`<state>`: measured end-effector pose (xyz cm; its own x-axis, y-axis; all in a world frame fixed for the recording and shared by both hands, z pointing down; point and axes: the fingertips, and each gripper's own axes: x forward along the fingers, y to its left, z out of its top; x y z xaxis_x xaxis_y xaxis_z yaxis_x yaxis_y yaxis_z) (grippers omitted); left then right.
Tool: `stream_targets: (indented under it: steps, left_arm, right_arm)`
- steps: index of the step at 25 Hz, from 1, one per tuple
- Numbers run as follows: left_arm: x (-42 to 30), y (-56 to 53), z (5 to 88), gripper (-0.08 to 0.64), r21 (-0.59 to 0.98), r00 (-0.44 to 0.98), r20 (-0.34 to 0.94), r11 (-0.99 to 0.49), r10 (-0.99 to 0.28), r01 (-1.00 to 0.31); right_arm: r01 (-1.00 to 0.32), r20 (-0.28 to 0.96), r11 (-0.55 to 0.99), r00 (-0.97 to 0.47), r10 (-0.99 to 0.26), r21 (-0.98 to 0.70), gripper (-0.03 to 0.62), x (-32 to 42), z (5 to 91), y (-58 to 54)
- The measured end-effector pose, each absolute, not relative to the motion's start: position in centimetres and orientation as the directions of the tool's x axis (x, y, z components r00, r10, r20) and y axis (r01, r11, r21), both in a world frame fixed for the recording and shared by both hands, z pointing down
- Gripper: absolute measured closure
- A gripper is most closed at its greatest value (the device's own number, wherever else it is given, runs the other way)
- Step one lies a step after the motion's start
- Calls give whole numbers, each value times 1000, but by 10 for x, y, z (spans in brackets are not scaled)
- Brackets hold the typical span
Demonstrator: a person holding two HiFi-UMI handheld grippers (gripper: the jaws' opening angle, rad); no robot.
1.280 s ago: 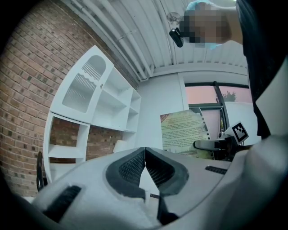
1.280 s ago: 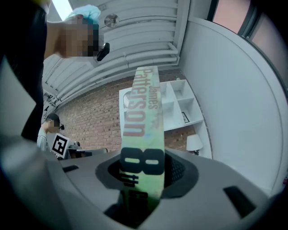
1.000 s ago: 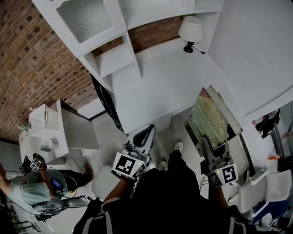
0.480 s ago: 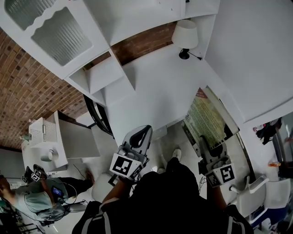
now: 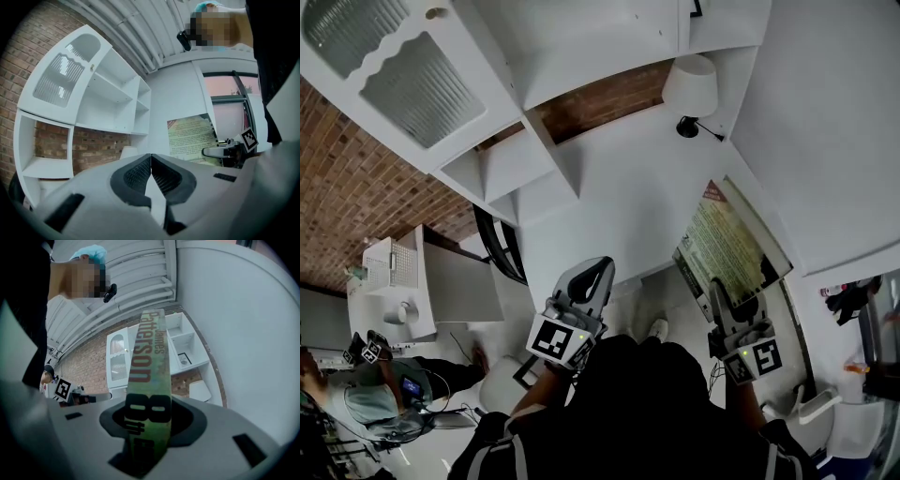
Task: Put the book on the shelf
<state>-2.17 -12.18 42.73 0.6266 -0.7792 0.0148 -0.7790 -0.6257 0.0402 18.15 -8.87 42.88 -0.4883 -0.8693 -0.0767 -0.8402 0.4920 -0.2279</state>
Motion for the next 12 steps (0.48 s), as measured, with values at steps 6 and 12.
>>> stream_targets:
  steps: [6,12]
  left_arm:
    - [-22,-131,429,541,58,599,12,-597,-801,-800]
    - [-28,-142,431,541,59,569,21,-567,-822,-822]
  right_arm:
    - [-819,-88,527,-522,-849,-228,426,178,425,-106]
    - [-806,-91,552,-547,-832,-213,426,172,421,-123]
